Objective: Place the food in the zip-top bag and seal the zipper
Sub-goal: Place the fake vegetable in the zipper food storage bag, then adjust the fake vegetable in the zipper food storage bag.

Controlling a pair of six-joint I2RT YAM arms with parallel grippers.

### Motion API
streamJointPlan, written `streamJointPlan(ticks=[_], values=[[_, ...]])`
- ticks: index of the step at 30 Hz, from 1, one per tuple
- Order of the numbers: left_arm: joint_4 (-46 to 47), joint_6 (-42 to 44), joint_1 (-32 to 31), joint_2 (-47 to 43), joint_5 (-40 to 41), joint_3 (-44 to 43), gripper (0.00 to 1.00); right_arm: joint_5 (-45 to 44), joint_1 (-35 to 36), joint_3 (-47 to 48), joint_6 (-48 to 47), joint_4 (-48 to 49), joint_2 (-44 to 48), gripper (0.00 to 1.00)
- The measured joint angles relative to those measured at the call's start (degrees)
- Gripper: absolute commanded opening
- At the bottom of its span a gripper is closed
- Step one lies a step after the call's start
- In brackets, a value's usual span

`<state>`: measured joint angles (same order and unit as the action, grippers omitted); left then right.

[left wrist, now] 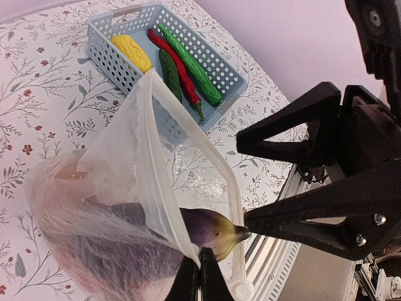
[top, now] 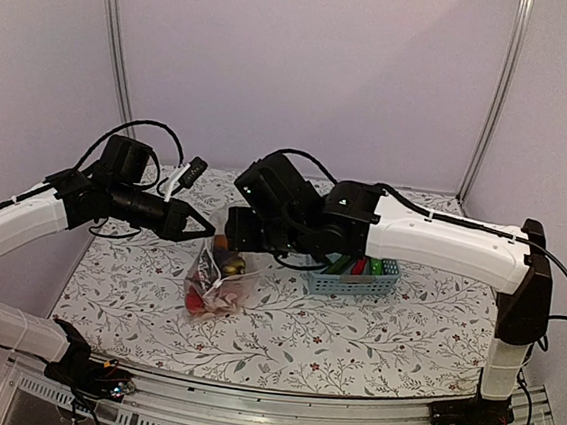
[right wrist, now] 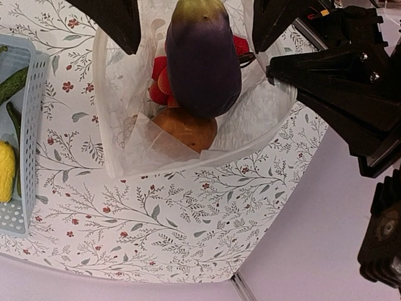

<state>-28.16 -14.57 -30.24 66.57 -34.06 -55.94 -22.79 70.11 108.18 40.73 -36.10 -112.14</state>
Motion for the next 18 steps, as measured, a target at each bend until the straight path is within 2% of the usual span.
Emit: streamJointPlan(ticks=[5,18], values=[[0.0,0.0,0.0,0.0,0.0,0.0,0.00,1.9,0.0,-2.0,0.4,-0.9,0.0,0.52],[0.0,0.0,0.0,0.0,0.0,0.0,0.00,8.6,0.3,-2.1,-0.3,-0.3,-4.0,0.46]])
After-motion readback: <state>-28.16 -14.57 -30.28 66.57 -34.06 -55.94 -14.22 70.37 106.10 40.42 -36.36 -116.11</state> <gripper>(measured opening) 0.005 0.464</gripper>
